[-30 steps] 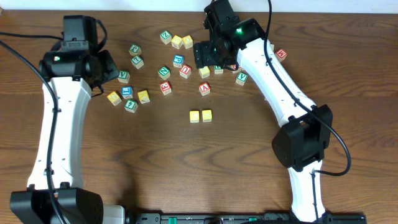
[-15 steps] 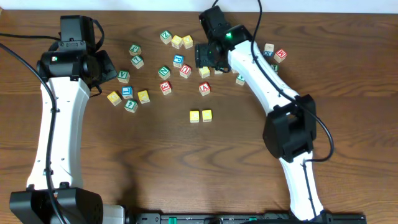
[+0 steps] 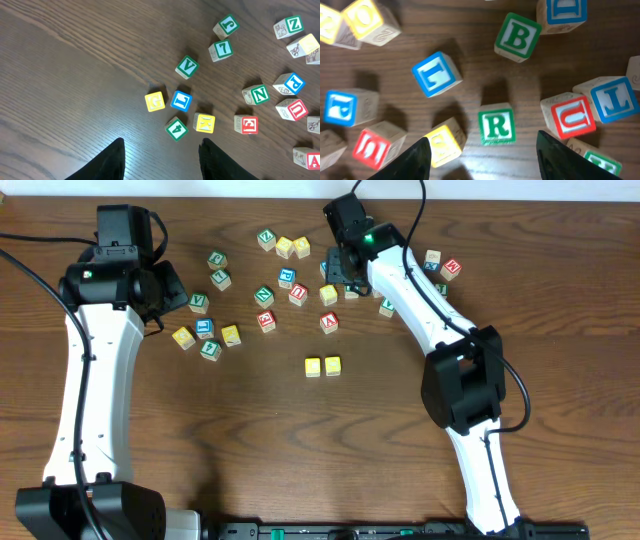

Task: Spell out CORL
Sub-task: 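Lower right gripper over the green R block and grasp it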

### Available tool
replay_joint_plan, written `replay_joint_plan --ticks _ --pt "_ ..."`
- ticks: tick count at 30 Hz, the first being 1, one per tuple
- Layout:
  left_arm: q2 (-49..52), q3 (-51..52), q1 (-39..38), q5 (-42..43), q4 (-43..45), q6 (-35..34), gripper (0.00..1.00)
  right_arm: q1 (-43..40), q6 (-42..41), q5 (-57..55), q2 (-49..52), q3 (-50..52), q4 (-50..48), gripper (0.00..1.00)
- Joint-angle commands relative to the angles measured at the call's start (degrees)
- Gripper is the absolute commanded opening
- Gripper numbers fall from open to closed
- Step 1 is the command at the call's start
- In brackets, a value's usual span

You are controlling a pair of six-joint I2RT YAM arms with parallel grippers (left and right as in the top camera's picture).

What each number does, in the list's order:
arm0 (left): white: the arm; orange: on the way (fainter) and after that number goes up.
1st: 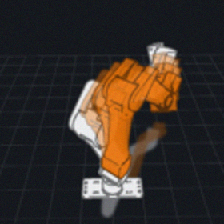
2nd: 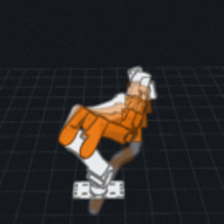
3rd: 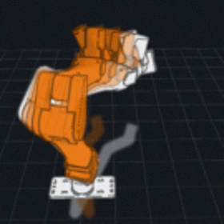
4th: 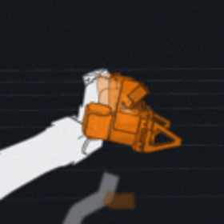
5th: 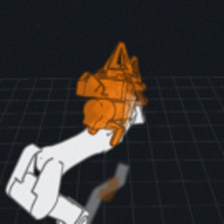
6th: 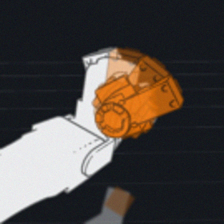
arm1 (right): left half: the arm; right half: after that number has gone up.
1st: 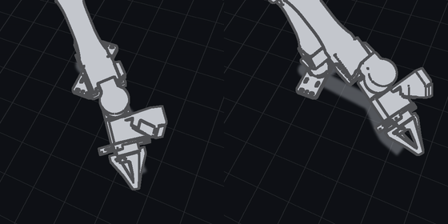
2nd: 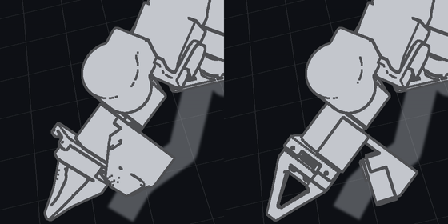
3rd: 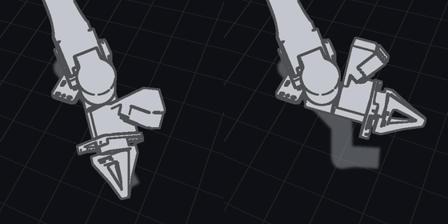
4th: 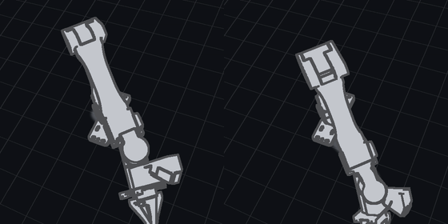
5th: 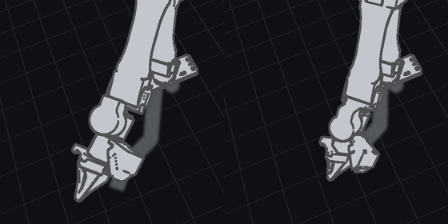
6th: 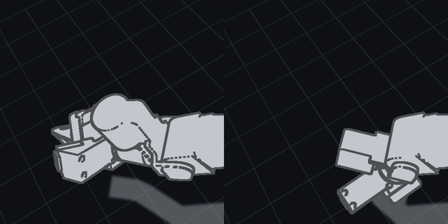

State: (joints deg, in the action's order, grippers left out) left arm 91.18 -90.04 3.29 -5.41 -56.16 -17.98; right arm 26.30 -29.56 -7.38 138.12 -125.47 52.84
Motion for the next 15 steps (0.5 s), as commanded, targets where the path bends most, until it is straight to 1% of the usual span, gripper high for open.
replay_joint_plan --ticks 1,4,5,13,15 --pt "-0.5 0.0 0.1 0.3 -0.2 0.1 0.47 -0.6 -0.8 -0.9 2.6 -0.3 -0.8 0.59" --pt "-0.5 0.0 0.1 0.4 -0.4 0.1 0.47 -0.6 -0.8 -0.9 3.5 -0.3 -1.8 0.55" --pt "-0.5 0.0 0.1 0.4 -0.5 0.1 0.47 -0.6 -0.8 -0.9 4.0 -0.3 -2.0 0.51" --pt "-0.5 0.0 0.1 0.4 -0.4 0.1 0.47 -0.6 -0.8 -0.9 5.6 -0.3 -2.9 0.43" --pt "-0.5 0.0 0.1 0.4 -0.4 0.1 0.47 -0.8 -0.8 -0.9 5.6 -0.3 -2.9 0.44"
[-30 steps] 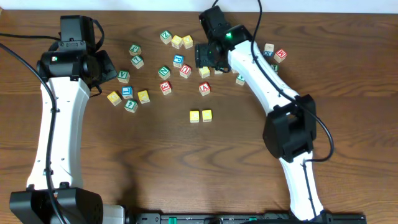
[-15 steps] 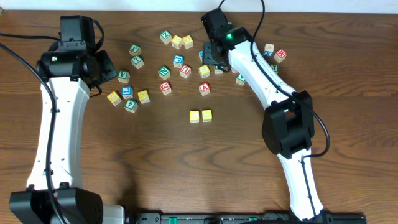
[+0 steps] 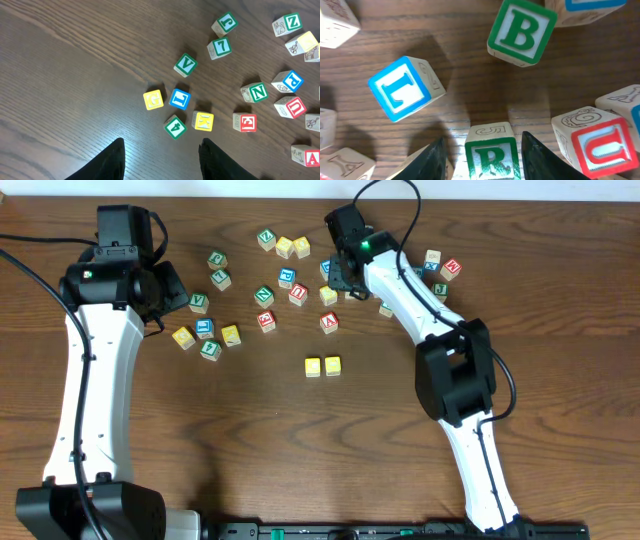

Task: Spell out CORL
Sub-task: 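Lower right gripper over the green R block and grasp it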

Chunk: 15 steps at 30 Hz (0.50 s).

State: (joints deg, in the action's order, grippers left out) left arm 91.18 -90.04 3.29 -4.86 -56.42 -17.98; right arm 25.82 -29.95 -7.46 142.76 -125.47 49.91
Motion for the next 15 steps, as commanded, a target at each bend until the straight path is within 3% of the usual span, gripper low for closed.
replay_joint_plan --ticks 1,15 --pt "-0.5 0.0 0.1 -0.1 -0.2 0.1 0.47 -0.3 -0.4 -0.8 1.1 -0.3 0.0 0.44" --pt "-0.5 0.0 0.1 -0.1 -0.1 0.1 0.47 -0.5 -0.4 -0.7 1.4 -0.4 0.7 0.29"
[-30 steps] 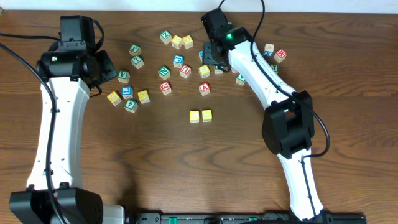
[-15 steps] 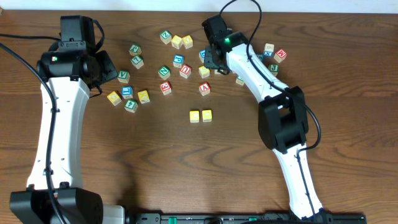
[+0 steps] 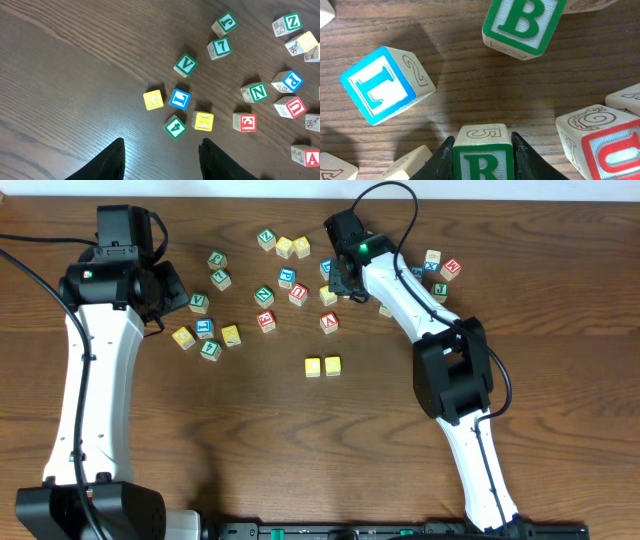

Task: Spell out CORL
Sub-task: 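Lower right gripper over the green R block and grasp it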

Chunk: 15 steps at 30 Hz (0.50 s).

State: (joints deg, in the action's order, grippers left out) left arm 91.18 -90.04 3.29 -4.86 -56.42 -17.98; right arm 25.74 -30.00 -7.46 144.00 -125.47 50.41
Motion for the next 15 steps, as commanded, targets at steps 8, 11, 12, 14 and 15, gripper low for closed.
replay_joint_plan --ticks 8,11,12,14,15 --pt "-0.5 0.0 0.1 -0.1 0.2 0.1 0.47 -1.0 0.4 -0.7 -6.7 -0.4 3.2 0.18" --pt "-0.5 0.0 0.1 -0.1 0.2 0.1 0.47 -1.0 1.0 -0.7 -9.7 -0.4 5.0 0.18" --pt "-0.5 0.0 0.1 -0.1 0.2 0.1 0.47 -1.0 2.0 0.2 -11.0 -0.4 5.9 0.18" --pt "-0.5 0.0 0.1 -0.1 0.2 0.1 0.47 -1.0 4.6 2.2 -12.3 -0.4 6.8 0.19" --pt "-0.5 0.0 0.1 -0.1 0.2 0.1 0.47 -1.0 6.3 4.1 -13.5 -0.4 8.2 0.2"
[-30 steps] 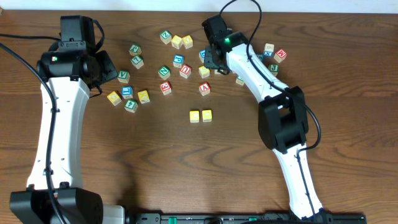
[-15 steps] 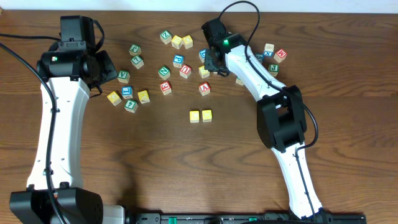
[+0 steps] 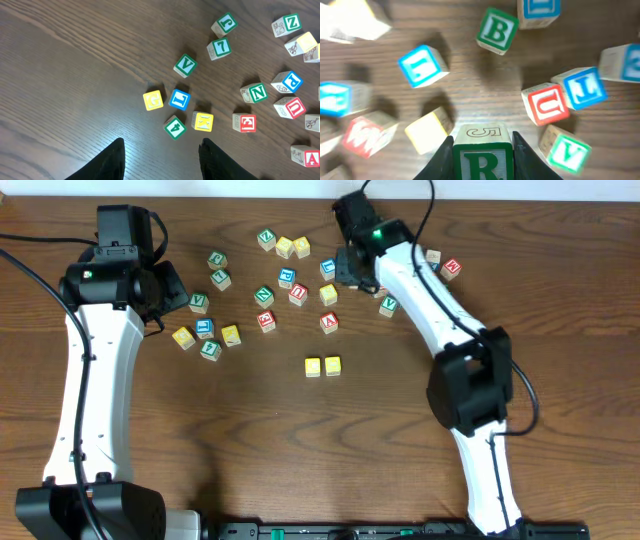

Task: Spell out CORL
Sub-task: 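Lower right gripper over the green R block and grasp it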

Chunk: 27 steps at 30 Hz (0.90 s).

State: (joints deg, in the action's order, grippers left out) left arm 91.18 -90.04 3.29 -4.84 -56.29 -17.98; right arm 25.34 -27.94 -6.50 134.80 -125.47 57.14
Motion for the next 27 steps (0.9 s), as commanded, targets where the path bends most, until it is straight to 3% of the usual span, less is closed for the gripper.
replay_joint_plan --ticks 1,10,27 --pt "-0.5 0.0 0.1 -0.2 0.0 0.1 0.47 -0.6 5.2 4.7 -5.1 -0.4 3.0 0.2" --pt "-0.5 0.0 0.1 -0.2 0.0 0.2 0.47 0.5 6.6 8.2 -4.3 1.1 18.7 0.19" --pt "-0.5 0.0 0.1 -0.2 0.0 0.1 0.48 2.5 6.6 8.2 -4.0 7.1 19.6 0.19"
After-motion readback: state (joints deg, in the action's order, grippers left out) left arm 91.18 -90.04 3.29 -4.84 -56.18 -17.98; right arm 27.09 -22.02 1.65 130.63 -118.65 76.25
